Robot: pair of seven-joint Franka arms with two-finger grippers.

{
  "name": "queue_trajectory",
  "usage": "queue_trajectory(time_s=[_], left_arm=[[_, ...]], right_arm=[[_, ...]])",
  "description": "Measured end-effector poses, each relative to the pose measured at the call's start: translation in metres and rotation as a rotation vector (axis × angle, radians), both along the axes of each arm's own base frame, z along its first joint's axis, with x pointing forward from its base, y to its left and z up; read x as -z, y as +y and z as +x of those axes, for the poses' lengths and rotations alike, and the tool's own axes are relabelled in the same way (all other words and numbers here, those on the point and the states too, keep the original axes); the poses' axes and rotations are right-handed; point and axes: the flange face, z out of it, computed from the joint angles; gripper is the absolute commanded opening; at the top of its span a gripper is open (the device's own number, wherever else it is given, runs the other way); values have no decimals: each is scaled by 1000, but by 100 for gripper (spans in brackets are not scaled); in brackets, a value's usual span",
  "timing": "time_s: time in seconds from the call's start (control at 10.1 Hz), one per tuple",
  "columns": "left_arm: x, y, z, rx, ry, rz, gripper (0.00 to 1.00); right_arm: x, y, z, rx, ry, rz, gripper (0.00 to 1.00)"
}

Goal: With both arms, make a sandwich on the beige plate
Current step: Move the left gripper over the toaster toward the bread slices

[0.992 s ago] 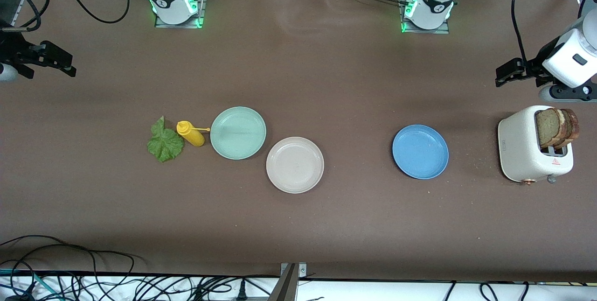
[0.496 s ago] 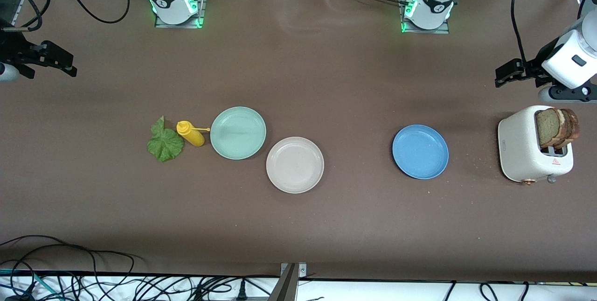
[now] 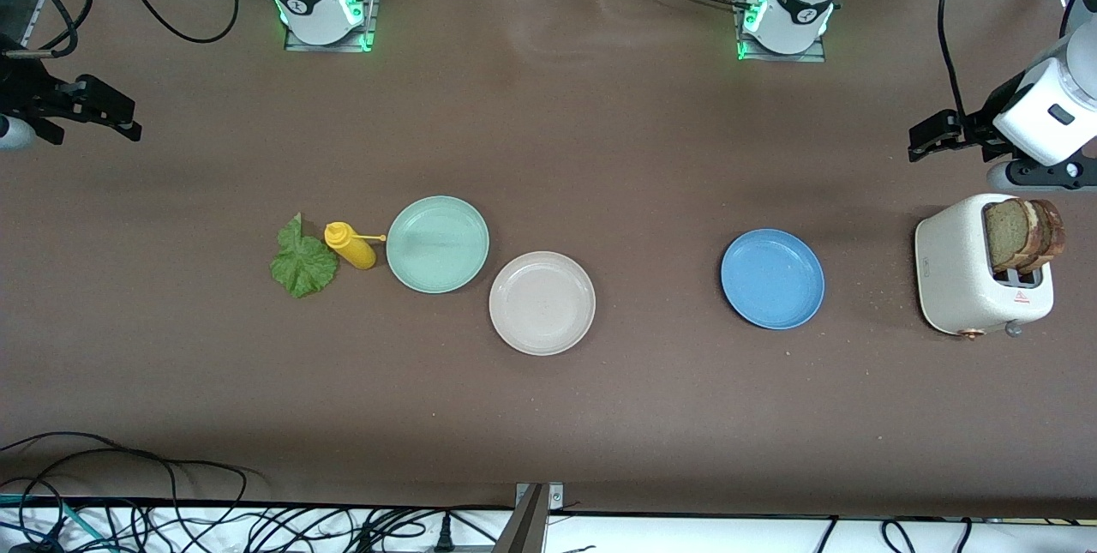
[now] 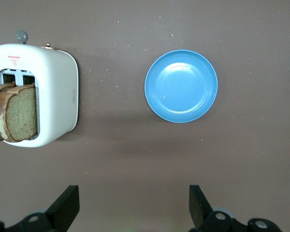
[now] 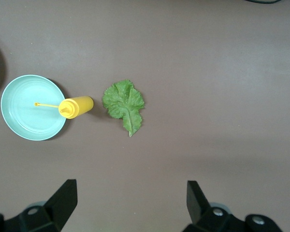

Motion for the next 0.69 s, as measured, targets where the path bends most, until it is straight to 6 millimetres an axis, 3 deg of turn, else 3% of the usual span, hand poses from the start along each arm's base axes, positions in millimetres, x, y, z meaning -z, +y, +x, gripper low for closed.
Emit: queue_trajectory(time_s=[0.4, 0.69], left_arm=[[5, 13, 2, -2, 10, -3, 100], [10, 36, 4, 21, 21, 3, 100]], right_arm=[[0, 0, 0, 0, 0, 0, 100], [0, 0, 0, 0, 0, 0, 100]])
